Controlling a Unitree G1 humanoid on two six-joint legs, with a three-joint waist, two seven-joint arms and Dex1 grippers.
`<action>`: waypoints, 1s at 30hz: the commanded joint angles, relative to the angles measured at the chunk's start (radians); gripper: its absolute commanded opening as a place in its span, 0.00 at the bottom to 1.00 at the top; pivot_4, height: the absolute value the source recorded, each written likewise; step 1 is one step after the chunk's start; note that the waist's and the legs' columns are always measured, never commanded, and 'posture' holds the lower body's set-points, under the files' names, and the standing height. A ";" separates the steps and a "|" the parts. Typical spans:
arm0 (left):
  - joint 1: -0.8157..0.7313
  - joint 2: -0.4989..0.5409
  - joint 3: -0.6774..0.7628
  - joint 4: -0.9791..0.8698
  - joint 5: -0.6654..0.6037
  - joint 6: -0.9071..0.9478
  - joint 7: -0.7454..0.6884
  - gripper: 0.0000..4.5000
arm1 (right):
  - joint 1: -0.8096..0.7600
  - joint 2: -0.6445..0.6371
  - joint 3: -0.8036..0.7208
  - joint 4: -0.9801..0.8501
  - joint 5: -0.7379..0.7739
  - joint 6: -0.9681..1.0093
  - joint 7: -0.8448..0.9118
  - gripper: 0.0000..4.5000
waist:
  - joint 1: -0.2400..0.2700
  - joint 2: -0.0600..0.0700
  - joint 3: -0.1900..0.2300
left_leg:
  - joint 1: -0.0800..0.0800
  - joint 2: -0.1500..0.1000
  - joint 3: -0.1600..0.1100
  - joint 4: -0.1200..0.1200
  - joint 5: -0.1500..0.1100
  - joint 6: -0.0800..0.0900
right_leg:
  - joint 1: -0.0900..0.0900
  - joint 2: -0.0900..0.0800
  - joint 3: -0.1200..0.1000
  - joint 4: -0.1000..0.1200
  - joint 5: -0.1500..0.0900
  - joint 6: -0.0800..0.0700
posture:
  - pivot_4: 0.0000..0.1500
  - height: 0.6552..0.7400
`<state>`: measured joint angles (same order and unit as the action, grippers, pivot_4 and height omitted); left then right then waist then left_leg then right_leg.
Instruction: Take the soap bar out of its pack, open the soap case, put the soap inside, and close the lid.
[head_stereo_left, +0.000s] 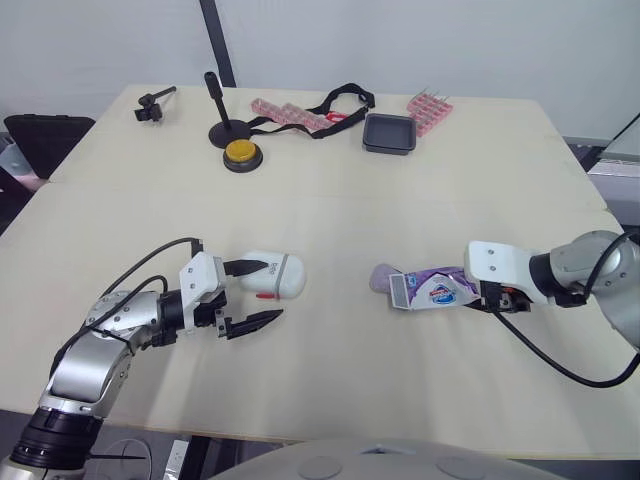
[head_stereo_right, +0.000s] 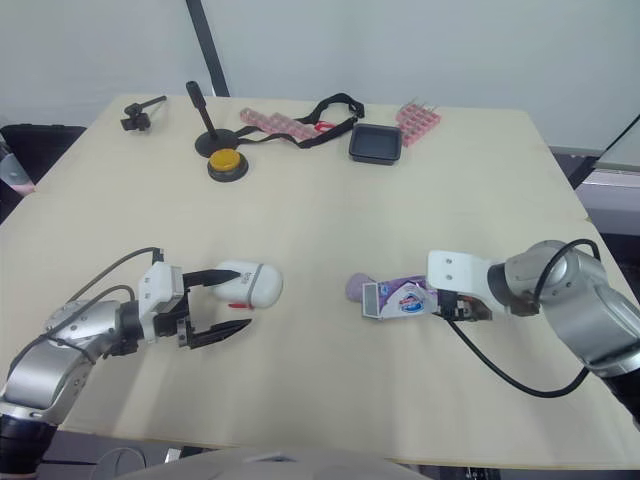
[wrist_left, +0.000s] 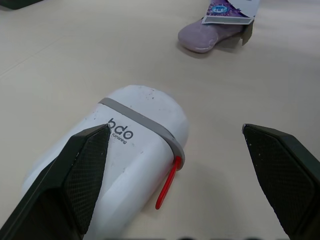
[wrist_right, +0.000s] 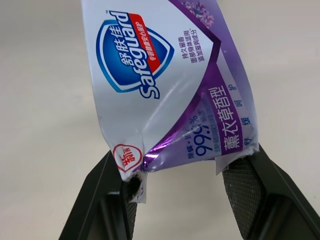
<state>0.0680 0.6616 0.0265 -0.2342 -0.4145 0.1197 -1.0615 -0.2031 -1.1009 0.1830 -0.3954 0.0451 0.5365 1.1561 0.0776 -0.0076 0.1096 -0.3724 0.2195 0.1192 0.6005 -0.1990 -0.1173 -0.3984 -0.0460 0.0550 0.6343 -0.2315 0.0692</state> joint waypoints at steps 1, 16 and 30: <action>-0.008 0.011 0.010 -0.007 0.012 -0.017 0.003 1.00 | 0.001 -0.028 -0.048 0.031 -0.016 -0.035 -0.015 0.52 | 0.000 0.000 0.000 | 0.000 0.000 0.000 0.000 0.000 0.000 | 0.000 0.000 0.000 0.000 0.000 0.000 | 1.00 0.99; -0.017 0.011 0.005 -0.001 0.016 -0.011 -0.004 1.00 | 0.237 -0.090 -0.323 0.002 0.066 -0.086 -0.003 0.52 | -0.001 0.002 -0.001 | -0.001 0.000 0.001 0.000 -0.004 0.007 | 0.001 -0.001 0.001 -0.001 -0.001 -0.001 | 1.00 0.99; -0.037 0.019 0.002 0.055 0.030 -0.046 -0.035 1.00 | 0.400 -0.127 -0.518 0.141 0.021 -0.200 0.001 0.52 | 0.001 0.003 -0.002 | -0.001 -0.001 0.001 0.002 -0.006 0.010 | 0.001 -0.001 0.001 -0.001 -0.002 -0.004 | 1.00 0.99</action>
<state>0.0310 0.6693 0.0170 -0.1725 -0.3880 0.0938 -1.0926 0.1944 -1.2151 -0.2787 -0.2658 0.0704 0.3580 1.1485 0.0783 -0.0044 0.1076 -0.3732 0.2190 0.1204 0.6026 -0.2046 -0.1073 -0.3978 -0.0475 0.0558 0.6328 -0.2338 0.0651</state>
